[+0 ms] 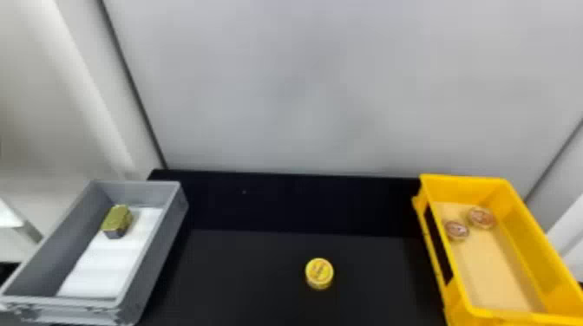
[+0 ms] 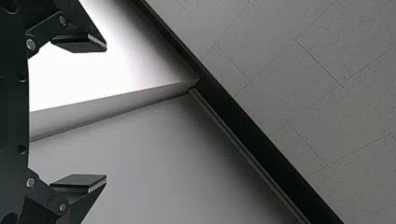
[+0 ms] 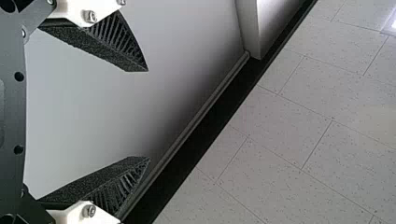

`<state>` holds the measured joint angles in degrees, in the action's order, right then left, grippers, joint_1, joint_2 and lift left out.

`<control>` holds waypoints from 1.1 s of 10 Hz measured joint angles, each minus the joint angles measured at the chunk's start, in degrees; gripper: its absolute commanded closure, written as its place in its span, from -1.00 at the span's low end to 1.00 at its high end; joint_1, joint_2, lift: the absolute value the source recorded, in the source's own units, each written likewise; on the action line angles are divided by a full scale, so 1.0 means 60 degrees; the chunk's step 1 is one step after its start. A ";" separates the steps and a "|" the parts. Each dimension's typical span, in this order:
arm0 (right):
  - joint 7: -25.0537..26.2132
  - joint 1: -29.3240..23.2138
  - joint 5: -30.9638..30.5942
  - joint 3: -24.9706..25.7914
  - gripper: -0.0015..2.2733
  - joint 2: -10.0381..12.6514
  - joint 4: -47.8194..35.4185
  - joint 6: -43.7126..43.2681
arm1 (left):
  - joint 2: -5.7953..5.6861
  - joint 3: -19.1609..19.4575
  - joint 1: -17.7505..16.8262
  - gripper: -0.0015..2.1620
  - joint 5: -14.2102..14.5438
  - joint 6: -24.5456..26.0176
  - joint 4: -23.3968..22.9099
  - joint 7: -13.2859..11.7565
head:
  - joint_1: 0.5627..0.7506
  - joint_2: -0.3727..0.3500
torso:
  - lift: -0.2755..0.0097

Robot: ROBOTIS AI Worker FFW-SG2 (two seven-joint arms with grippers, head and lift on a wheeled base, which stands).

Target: Pick up the round yellow can and place it in the yellow rectangular box

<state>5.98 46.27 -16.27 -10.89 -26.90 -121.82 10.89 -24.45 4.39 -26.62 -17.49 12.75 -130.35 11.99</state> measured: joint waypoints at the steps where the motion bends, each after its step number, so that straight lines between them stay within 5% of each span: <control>1: -0.0007 0.0001 0.0000 0.0000 -0.89 0.0001 0.0000 0.0000 | 0.0016 0.0002 0.0007 -0.75 0.0000 0.0000 0.0000 0.0006 | 0.07 0.18 | 0.86; 11: -0.0001 -0.0204 -0.0015 0.0098 -0.89 0.0123 -0.0039 0.0002 | -0.0129 0.0060 -0.0108 -0.75 0.0000 0.0297 -0.0264 -0.0019 | 0.07 0.18 | 0.86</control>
<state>5.97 45.05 -16.35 -10.30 -26.16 -122.05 10.90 -25.22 4.75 -27.27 -17.49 14.54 -131.93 11.87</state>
